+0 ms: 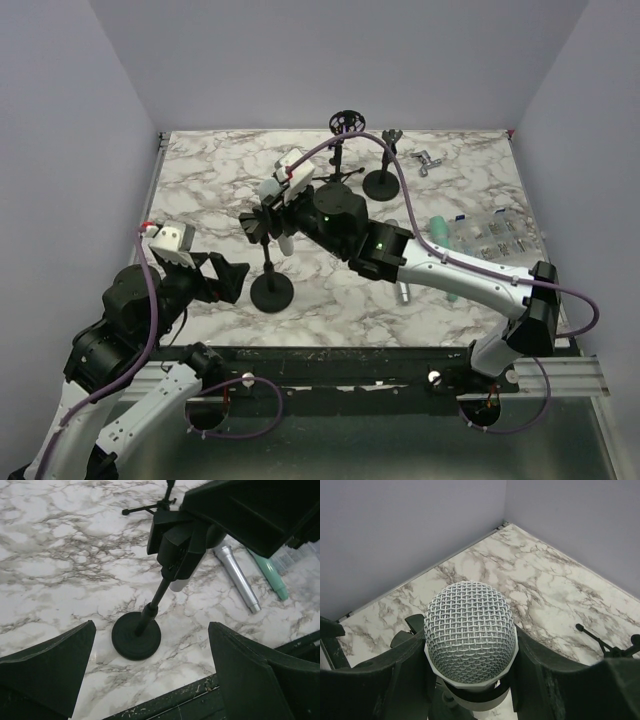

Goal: Remove the microphone from the stand

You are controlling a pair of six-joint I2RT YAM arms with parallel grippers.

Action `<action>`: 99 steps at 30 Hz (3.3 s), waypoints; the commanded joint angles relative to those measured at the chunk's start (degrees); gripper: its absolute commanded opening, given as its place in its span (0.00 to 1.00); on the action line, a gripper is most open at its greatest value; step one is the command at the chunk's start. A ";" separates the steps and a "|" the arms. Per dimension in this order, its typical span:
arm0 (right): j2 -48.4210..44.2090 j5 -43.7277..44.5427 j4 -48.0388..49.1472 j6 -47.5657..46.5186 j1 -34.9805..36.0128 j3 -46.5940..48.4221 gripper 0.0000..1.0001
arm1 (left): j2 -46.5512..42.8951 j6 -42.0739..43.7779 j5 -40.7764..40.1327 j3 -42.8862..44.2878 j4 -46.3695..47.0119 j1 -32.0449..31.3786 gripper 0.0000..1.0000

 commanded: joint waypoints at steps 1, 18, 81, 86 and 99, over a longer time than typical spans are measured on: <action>-3.52 -15.10 -0.67 -2.88 -3.22 -2.41 0.01 | -0.54 4.96 10.44 -2.90 8.80 -0.19 0.99; -6.02 -20.73 -2.06 -0.31 -5.28 -4.66 0.01 | 10.25 13.96 9.01 -5.15 20.18 -0.17 0.99; -21.77 28.56 -39.56 19.82 -21.88 -25.48 0.01 | 12.01 14.29 7.25 2.01 16.63 -0.19 0.97; -17.42 23.31 -40.49 20.87 -26.46 -25.92 0.01 | 12.55 14.99 3.26 5.27 21.24 -0.19 0.98; -11.04 16.67 -38.77 21.96 -32.36 -28.76 0.01 | 9.60 14.67 -7.04 -4.03 39.39 -0.19 0.98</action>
